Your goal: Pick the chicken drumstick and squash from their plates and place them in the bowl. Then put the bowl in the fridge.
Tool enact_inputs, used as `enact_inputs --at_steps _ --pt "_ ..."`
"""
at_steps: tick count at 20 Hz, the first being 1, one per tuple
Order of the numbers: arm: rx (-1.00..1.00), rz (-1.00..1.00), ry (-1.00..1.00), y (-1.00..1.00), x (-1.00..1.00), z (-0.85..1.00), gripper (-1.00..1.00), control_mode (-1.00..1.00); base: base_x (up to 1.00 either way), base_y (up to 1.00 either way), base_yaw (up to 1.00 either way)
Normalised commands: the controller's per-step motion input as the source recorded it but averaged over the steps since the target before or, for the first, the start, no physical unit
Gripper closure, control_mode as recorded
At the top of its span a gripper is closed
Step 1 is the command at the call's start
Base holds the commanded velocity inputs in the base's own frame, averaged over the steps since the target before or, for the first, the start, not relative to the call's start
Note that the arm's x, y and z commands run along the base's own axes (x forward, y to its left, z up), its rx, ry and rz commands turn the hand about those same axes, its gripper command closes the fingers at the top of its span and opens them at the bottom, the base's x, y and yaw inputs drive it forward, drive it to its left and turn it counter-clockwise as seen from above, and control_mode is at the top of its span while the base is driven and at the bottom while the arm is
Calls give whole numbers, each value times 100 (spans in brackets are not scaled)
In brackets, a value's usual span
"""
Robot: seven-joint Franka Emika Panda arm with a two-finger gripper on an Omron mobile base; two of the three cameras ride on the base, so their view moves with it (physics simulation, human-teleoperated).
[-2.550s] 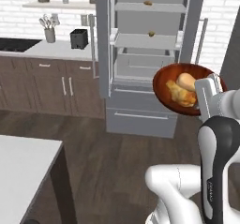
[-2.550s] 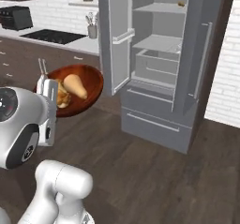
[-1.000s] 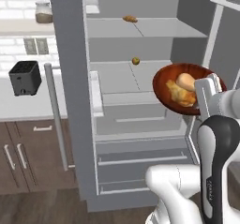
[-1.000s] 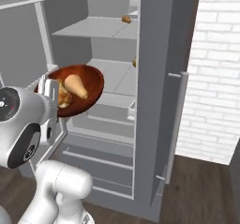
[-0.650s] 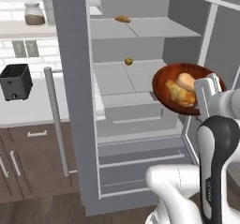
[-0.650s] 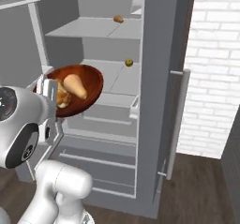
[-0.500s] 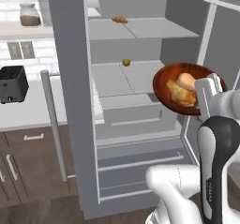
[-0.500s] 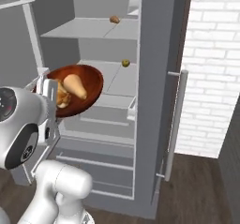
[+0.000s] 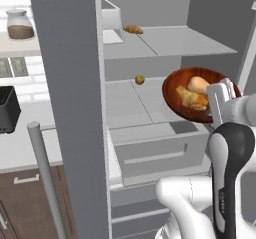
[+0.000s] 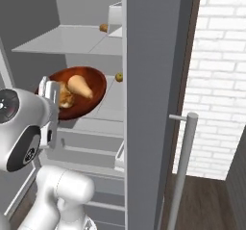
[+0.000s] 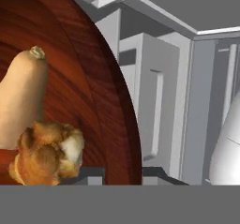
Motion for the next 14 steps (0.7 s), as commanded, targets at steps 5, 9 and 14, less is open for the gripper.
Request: enact_inputs --at_steps 5,9,14 --pt "0 0 0 0 60 -17 100 -100 0 0 0" --pt "0 6 0 0 95 -33 100 -100 0 0 0" --pt "0 6 0 6 91 -59 100 -100 0 0 0"
